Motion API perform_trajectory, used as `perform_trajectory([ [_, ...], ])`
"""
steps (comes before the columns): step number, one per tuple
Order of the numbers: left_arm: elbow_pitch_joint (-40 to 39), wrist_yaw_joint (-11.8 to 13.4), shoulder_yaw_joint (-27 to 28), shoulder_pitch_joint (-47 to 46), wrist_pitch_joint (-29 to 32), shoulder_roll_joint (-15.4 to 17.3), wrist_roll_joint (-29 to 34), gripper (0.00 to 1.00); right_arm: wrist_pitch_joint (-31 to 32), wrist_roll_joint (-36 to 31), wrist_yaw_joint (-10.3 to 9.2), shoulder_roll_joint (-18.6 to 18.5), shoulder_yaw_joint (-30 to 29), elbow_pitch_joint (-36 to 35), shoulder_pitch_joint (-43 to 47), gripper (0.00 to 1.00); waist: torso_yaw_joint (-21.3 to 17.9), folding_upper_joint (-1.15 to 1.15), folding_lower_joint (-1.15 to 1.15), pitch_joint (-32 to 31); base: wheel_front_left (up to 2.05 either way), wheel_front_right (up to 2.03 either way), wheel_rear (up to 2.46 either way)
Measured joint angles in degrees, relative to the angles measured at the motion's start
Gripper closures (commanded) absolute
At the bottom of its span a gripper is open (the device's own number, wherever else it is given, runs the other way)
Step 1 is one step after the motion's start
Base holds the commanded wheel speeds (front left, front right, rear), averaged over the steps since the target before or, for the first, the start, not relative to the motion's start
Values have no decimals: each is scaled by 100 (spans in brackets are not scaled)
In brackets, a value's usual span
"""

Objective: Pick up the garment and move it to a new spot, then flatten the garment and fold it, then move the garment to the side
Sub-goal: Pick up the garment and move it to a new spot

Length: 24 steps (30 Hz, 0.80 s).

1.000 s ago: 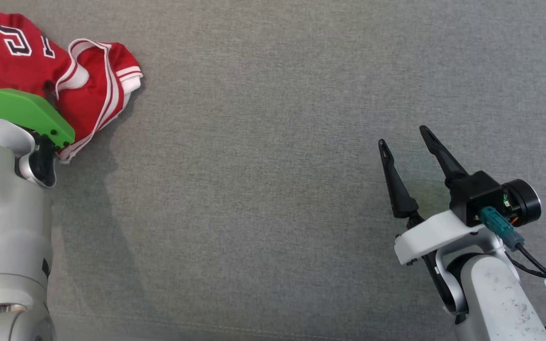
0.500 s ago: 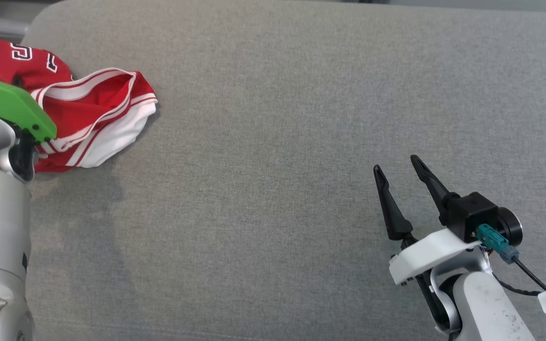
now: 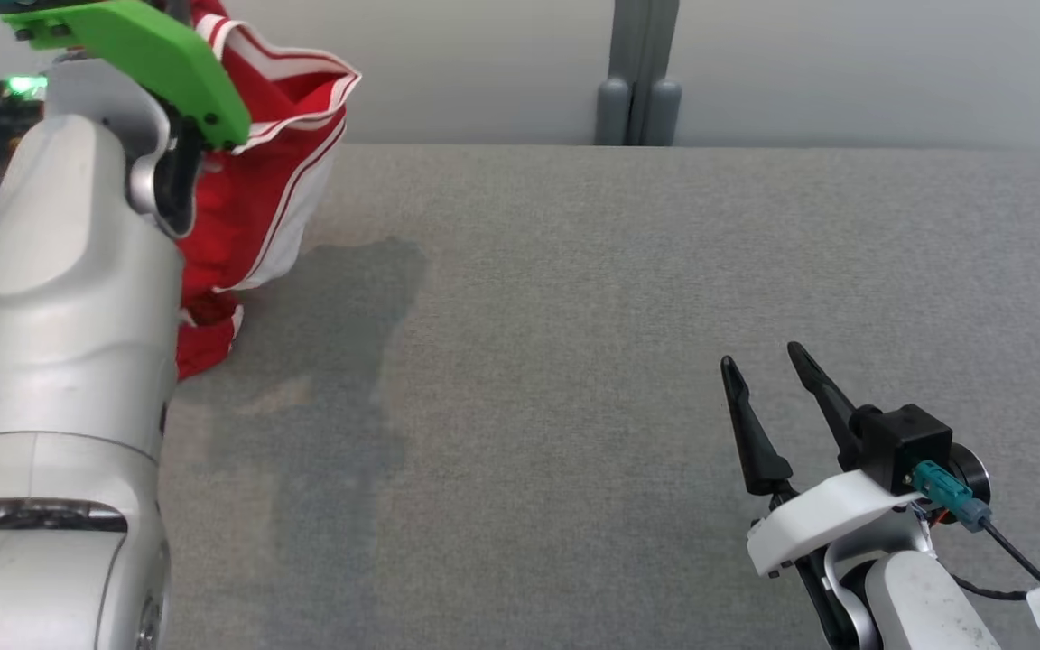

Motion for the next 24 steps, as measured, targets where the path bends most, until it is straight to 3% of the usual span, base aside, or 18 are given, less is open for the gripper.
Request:
perform_trajectory([
  [10,-894,-146,-653,-86,105,-366,-281,100,38,29,0,0,81,-108,-60,0,-954,0,0,-184,0,0,0],
  [16,-1794,-156,-1703,307,283,-394,-1032,100,-10,79,0,-3,8,-182,-186,0,-1621,0,0,-1,0,0,0],
  [20,-2050,-20,-2303,624,396,-422,-1137,100,-105,142,-1,-11,-29,-185,-266,0,-1933,0,0,234,0,0,0],
  [24,-1797,100,-2684,1103,558,-415,-1129,100,-214,221,0,-9,-9,-120,-332,0,-2157,0,0,544,0,0,0],
])
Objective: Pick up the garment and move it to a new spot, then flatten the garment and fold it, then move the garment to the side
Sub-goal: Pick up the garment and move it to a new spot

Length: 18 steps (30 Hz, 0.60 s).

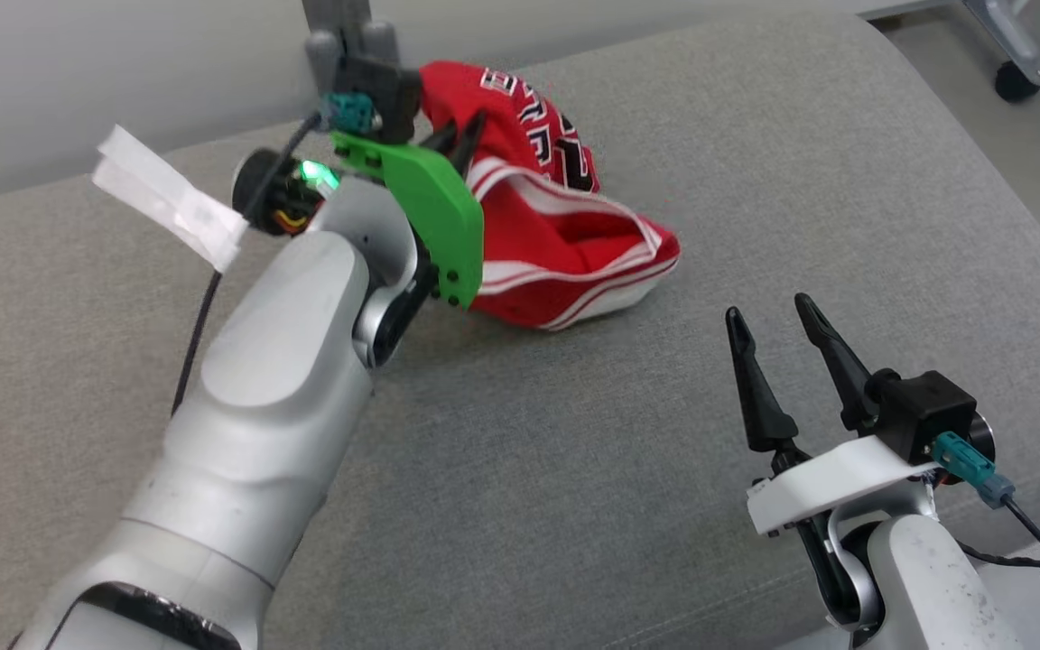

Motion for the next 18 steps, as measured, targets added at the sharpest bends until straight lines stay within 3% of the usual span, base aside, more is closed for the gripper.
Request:
perform_trajectory([
  [3,353,48,-163,327,58,2,15,96,-85,18,0,0,2,110,-52,0,-136,0,0,189,0,0,0],
  [5,553,56,-242,499,-54,2,55,0,-124,38,0,1,-5,168,-85,0,-202,0,0,300,0,0,0],
  [10,671,144,-169,926,-592,12,-179,0,-141,20,0,7,-36,263,-122,0,-162,0,0,392,0,0,0],
  [18,265,312,166,1589,-1878,119,-355,0,-48,-105,0,8,-223,287,48,0,278,0,0,250,0,0,0],
])
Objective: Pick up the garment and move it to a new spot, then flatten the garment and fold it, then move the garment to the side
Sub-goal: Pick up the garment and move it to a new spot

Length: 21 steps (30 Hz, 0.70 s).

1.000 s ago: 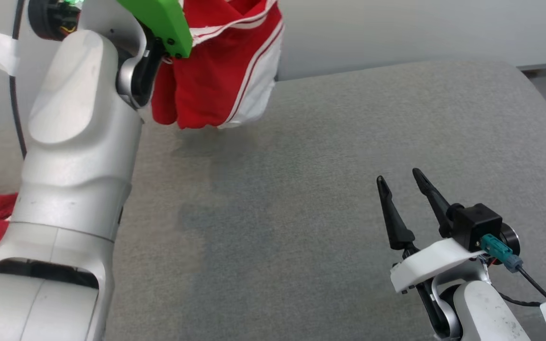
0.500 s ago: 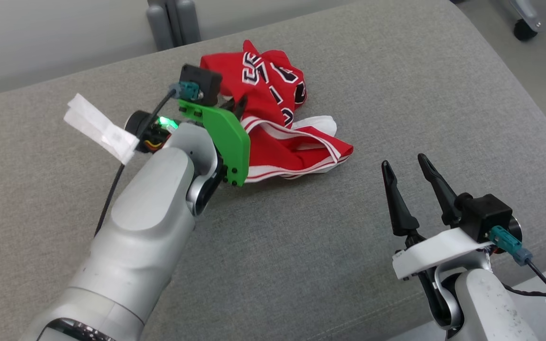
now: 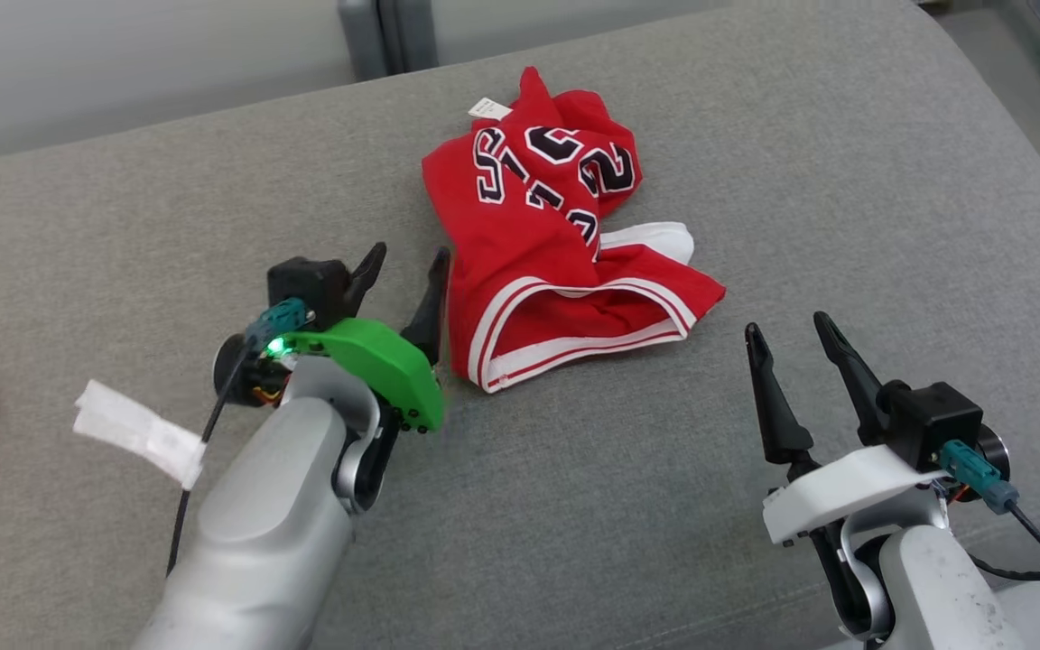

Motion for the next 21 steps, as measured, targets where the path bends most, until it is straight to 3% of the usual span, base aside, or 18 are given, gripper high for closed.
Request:
perform_trajectory([
  [9,-1261,247,727,1061,-468,590,-156,0,164,-52,0,1,-183,-87,232,0,619,0,0,-525,0,0,0],
  [15,-2742,378,1573,2164,-505,812,350,0,219,-202,0,2,-444,-137,337,0,987,0,0,-835,0,0,0],
  [21,-3361,311,1985,3068,-505,802,924,0,238,-235,0,2,-662,-110,477,0,1281,0,0,-1029,0,0,0],
])
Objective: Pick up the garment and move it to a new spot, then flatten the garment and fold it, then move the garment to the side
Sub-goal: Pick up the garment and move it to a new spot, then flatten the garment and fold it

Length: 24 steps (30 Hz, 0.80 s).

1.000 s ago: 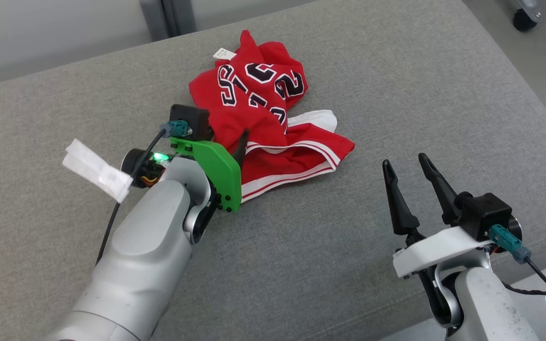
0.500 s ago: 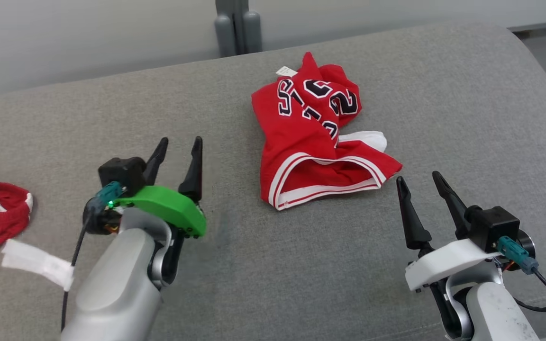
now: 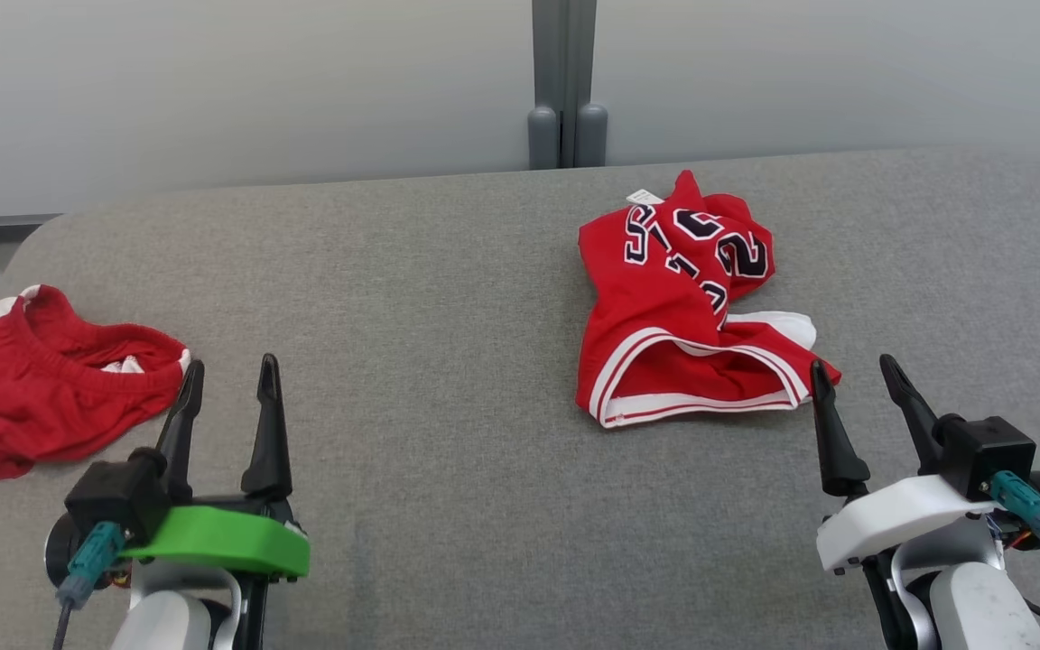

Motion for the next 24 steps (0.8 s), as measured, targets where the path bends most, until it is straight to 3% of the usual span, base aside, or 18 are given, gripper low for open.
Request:
perform_trajectory([
  [11,-37,-522,522,694,-1,-257,442,0,-1,47,0,-1,-255,298,80,0,156,0,0,-120,0,0,0],
  [24,125,-733,906,850,0,-538,843,0,-55,98,0,-1,-247,424,69,0,105,0,0,-85,0,0,0],
])
